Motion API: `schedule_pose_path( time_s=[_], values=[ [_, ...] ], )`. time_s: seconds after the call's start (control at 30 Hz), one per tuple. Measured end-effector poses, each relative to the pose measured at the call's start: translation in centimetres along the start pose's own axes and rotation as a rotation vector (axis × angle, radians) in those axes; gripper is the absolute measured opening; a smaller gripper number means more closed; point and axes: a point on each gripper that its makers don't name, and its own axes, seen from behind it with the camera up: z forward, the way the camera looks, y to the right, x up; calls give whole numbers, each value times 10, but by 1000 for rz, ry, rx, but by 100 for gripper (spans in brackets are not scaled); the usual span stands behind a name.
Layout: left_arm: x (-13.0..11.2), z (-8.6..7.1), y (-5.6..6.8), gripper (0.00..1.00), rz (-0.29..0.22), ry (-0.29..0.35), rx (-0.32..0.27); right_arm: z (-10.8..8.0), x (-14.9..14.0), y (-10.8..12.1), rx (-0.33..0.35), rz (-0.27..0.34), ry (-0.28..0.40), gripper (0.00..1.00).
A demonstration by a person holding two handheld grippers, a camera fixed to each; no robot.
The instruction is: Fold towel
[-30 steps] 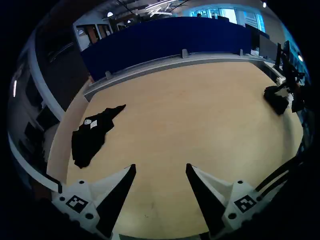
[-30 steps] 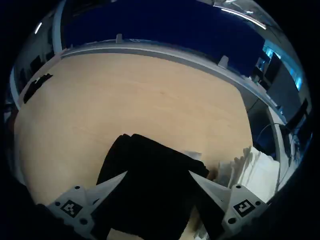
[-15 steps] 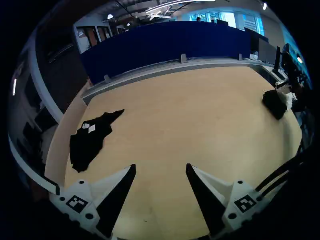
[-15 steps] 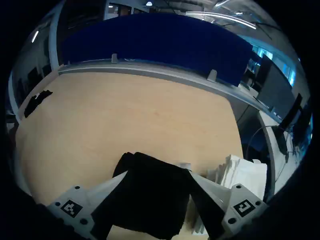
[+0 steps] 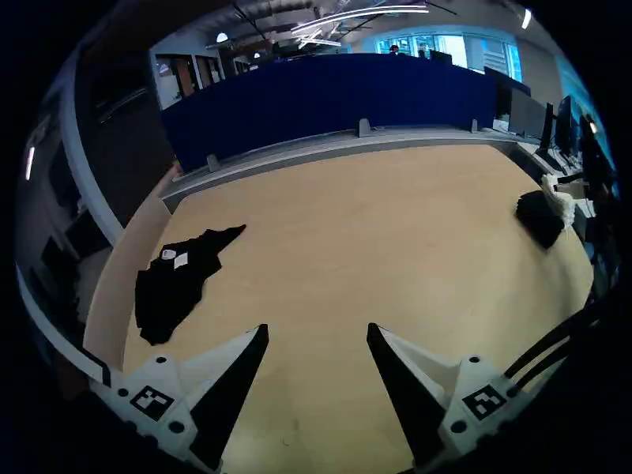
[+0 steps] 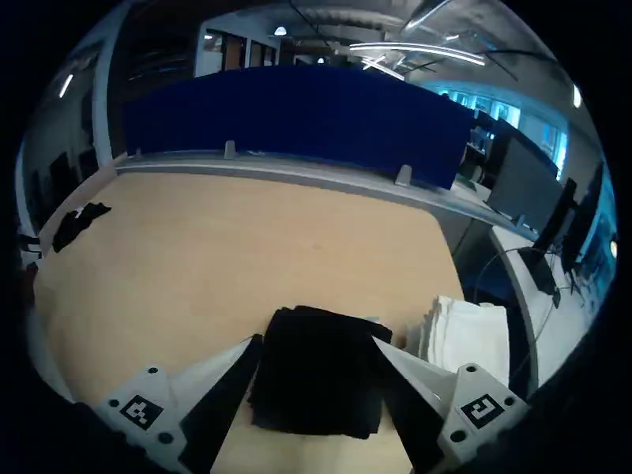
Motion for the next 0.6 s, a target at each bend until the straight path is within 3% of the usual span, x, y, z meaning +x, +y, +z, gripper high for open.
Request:
schedule_pose_path(
  time_s=[0.23,0.6],
  values=[
    [4,0,0,92,-6,20,-11,-34,13,-12,-61,33,97,98],
    [23,6,-1,93,-21,79,-23,-66,52,-28,-147,91,284,100]
  ],
)
